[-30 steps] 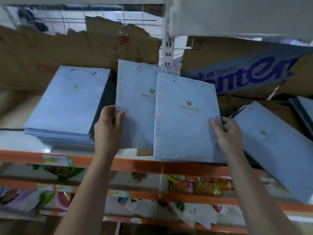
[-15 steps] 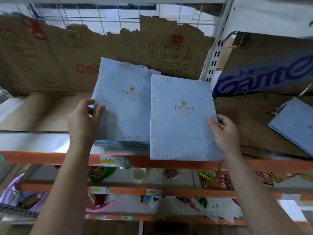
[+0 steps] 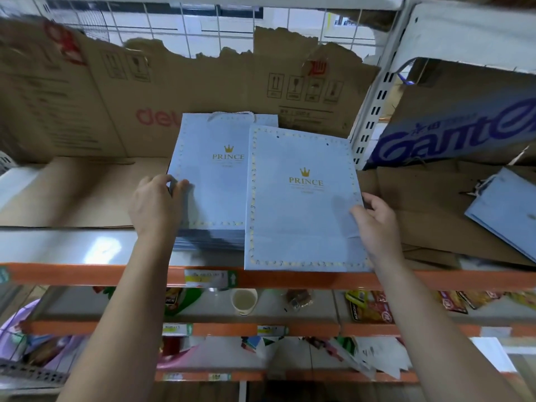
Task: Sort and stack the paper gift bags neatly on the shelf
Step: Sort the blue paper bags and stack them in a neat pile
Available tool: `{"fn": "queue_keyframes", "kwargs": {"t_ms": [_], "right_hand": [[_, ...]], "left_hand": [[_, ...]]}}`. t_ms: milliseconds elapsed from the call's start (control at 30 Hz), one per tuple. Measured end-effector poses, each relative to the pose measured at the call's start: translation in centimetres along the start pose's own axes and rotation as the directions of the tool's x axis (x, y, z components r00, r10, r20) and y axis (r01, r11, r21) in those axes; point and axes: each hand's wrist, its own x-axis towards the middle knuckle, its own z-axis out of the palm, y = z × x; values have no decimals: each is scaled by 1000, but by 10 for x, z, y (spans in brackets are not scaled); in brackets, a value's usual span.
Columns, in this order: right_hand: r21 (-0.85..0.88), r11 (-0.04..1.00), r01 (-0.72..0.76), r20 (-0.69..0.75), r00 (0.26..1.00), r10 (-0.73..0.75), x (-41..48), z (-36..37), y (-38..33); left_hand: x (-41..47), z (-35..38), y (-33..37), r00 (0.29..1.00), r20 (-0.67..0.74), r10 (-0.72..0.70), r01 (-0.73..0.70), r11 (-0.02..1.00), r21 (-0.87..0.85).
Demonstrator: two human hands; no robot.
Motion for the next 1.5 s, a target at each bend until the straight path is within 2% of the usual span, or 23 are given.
{"fn": "queue_keyframes", "kwargs": {"t_ms": [233, 400, 500, 667, 900, 1233, 1300, 1400, 1500], "right_hand": [[34, 999, -6, 50, 999, 4, 2, 26, -5], [41, 998, 52, 99, 994, -56, 7, 57, -20], [33, 992, 124, 124, 984, -127, 13, 83, -32], [-151, 940, 305, 135, 949, -286, 22, 113, -48], [-384, 846, 370, 160, 929, -334, 29, 121, -49], [-699, 560, 445, 225, 880, -418, 25, 126, -46], [-653, 617, 440, 233, 891, -389, 27, 127, -37], [-447, 825, 346, 308, 925, -220, 26, 132, -31], [-406, 881, 242, 357, 930, -91, 22, 143, -33]], "left_hand": [[4, 3, -3, 998, -21, 64, -62, 995, 79], [8, -3, -14, 998, -54, 12, -17, 996, -91], [9, -10, -23, 997, -65, 46, -54, 991, -121], [7, -16, -28, 997, -7, 75, -75, 989, -124], [-5, -14, -24, 994, 50, 102, -94, 985, -143], [-2, -4, -17, 988, 11, 156, -153, 979, -132], [-3, -3, -18, 988, 31, 152, -146, 978, -147], [-8, 0, -17, 987, 118, 109, -84, 976, -200], [-6, 2, -17, 990, 105, 95, -74, 979, -188]]}}
